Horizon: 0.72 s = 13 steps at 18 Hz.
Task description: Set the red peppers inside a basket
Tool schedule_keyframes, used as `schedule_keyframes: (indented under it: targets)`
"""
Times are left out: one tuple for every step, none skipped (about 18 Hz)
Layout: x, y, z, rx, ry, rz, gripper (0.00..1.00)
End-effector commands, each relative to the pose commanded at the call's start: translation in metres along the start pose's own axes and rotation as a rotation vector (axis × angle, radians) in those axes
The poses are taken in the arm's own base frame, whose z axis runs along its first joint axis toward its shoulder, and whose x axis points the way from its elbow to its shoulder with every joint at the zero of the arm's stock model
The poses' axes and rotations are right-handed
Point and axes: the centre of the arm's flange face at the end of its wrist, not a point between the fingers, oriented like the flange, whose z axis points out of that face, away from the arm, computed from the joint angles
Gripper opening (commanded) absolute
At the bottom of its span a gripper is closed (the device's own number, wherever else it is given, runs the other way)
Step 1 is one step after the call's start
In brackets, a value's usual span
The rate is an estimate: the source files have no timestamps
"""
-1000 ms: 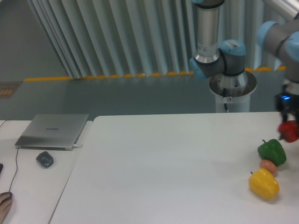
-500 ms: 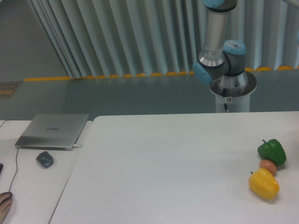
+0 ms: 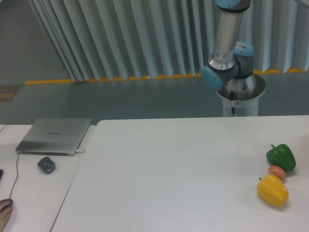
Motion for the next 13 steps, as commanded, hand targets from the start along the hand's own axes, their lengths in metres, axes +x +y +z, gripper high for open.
schedule_keyframes:
  targets:
    - [0.001, 0.0, 0.0, 0.0, 0.0, 0.0, 1.0]
    - [0.0, -0.002, 0.0, 0.003, -0.002, 0.002, 1.0]
    - [-0.001, -0.003, 0.0, 0.004, -0.002, 0.003, 1.0]
    - [-0.001, -0.007, 0.0, 0.006, -0.002, 0.008, 1.0]
    - [-0.003, -0.013, -0.001, 0.007, -0.002, 0.014, 1.0]
    - [-0.005, -0.02, -0.002, 0.007, -0.006, 0.018, 1.0]
    - [-0.012, -0.036, -0.007, 0.01, -0.019, 0.035, 1.0]
    - [-0.015, -0.045, -0.012, 0.002, -0.025, 0.043, 1.0]
    - [-0.019, -0.058, -0.018, -0.001, -0.038, 0.064, 1.0]
    - [-0.023, -0.066, -0.025, -0.004, -0.043, 0.083, 1.0]
    - [-0.025, -0.077, -0.028, -0.002, -0.041, 0.108, 1.0]
    - [-0.027, -0.087, -0.03, 0.001, -0.043, 0.125, 1.0]
    - [-0.027, -0.096, -0.036, 0.007, -0.051, 0.14, 1.0]
